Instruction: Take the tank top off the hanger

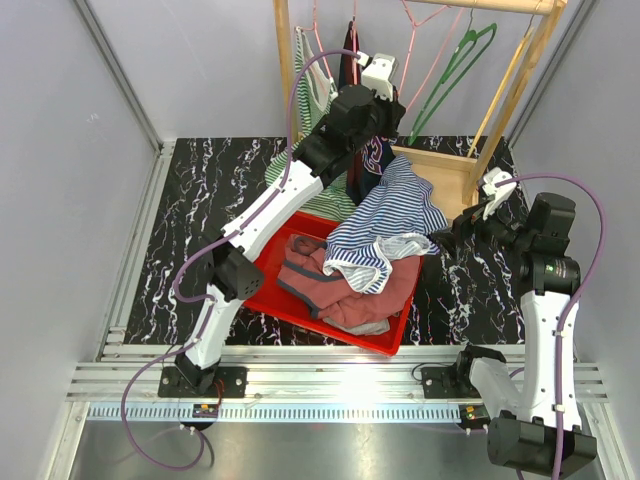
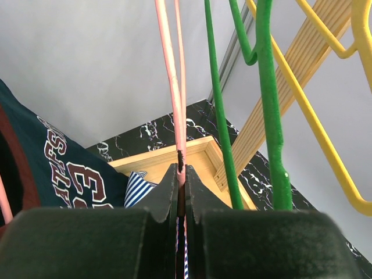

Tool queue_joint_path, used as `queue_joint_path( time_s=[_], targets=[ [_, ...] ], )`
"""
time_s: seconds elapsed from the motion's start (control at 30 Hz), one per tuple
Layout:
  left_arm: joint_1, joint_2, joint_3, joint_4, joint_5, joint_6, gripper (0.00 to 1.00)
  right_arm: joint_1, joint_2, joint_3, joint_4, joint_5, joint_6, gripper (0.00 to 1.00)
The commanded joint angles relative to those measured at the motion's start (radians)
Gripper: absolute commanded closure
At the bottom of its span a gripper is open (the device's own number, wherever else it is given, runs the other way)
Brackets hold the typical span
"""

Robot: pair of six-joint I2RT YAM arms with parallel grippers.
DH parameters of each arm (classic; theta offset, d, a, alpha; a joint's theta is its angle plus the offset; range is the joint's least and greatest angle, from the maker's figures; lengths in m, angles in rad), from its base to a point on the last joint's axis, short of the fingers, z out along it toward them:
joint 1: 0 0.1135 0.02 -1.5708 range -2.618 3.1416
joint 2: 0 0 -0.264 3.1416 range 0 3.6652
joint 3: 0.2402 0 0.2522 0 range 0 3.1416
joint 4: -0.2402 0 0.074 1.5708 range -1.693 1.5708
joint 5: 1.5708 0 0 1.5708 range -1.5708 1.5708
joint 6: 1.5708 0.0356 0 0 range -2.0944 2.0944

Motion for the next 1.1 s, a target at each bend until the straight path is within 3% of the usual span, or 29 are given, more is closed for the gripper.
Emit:
queue_joint_path(
  time_s=[0.0, 0.9, 1.0, 1.07],
  targets=[
    [0.006, -0.011, 0.013, 0.060, -0.008, -0.013, 1.00, -0.004, -0.014, -0.004, 0.041, -0.024, 0.009, 0.00],
    [0.006, -0.065, -0.046, 0.034, -0.003, 0.001, 0.88, -0.006, -0.017, -0.005, 0.036, -0.021, -0.003, 0.00],
    [0.006, -0.100, -0.056, 0.036, 0.001, 0.002, 0.75, -0.006, -0.018, -0.004, 0.026, -0.026, -0.019, 0.00],
    [0.006, -0.129, -0.078, 0.040, 0.004, 0.008, 0.57, -0.006, -0.020, 0.000, 0.012, -0.031, -0.035, 0.00]
  ],
)
